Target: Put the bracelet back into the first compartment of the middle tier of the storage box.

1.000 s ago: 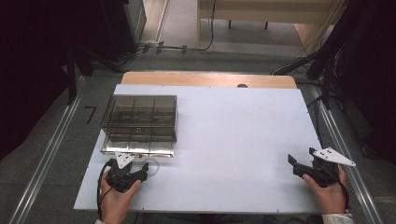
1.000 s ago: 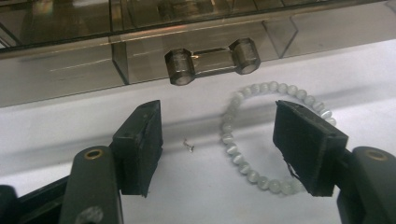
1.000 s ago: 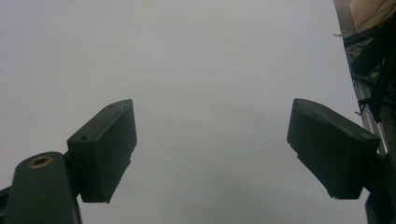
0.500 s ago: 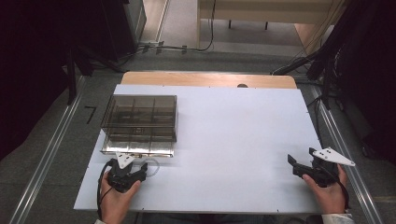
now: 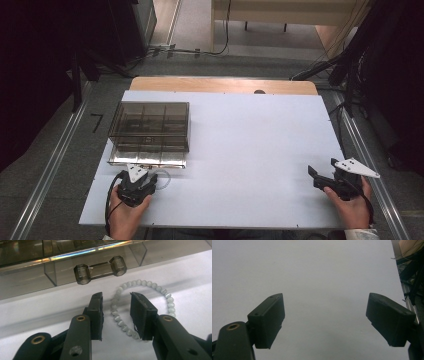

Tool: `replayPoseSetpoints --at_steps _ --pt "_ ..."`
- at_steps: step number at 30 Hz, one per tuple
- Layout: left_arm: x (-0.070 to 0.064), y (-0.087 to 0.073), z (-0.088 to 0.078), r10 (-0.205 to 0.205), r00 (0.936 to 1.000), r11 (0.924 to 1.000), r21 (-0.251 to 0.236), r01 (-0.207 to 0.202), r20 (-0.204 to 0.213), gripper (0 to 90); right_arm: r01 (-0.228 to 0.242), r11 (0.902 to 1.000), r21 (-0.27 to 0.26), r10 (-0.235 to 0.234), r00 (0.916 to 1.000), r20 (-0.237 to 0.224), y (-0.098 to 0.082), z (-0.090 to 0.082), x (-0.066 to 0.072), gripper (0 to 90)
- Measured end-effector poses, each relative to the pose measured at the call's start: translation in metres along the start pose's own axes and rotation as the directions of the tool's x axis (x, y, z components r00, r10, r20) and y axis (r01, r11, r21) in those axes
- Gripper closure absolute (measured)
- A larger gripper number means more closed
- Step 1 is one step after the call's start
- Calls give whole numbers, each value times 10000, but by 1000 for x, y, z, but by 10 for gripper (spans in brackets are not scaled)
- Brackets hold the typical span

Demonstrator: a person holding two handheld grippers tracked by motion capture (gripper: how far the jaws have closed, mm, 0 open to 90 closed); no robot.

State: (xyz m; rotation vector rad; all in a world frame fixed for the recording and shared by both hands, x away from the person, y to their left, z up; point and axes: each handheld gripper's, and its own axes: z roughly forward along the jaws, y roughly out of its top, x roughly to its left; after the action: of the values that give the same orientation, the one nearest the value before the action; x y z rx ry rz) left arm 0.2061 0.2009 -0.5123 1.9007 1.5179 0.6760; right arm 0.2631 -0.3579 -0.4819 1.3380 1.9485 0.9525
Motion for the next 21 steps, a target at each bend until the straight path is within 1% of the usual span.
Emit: replayPoseSetpoints --at_steps 1,7,11,15,21 --pt "0 0 0 -12 10000 10000 5 12 48 644 0 10000 0 0 10000 0 0 0 0 140" --pt "1 1 0 -31 9998 10000 48 30 217 732 6 10000 -11 -6 10000 -16 0 0 0 141" --pt "2 1 0 -79 9996 10000 34 78 260 764 20 10000 -3 -20 10000 -2 0 0 0 141" --pt "1 1 0 15 9997 10000 18 -15 256 807 12 10000 22 -11 10000 -2 0 0 0 141" --pt "2 1 1 33 9995 10000 33 -34 311 853 34 10000 15 -34 10000 4 0 0 0 141"
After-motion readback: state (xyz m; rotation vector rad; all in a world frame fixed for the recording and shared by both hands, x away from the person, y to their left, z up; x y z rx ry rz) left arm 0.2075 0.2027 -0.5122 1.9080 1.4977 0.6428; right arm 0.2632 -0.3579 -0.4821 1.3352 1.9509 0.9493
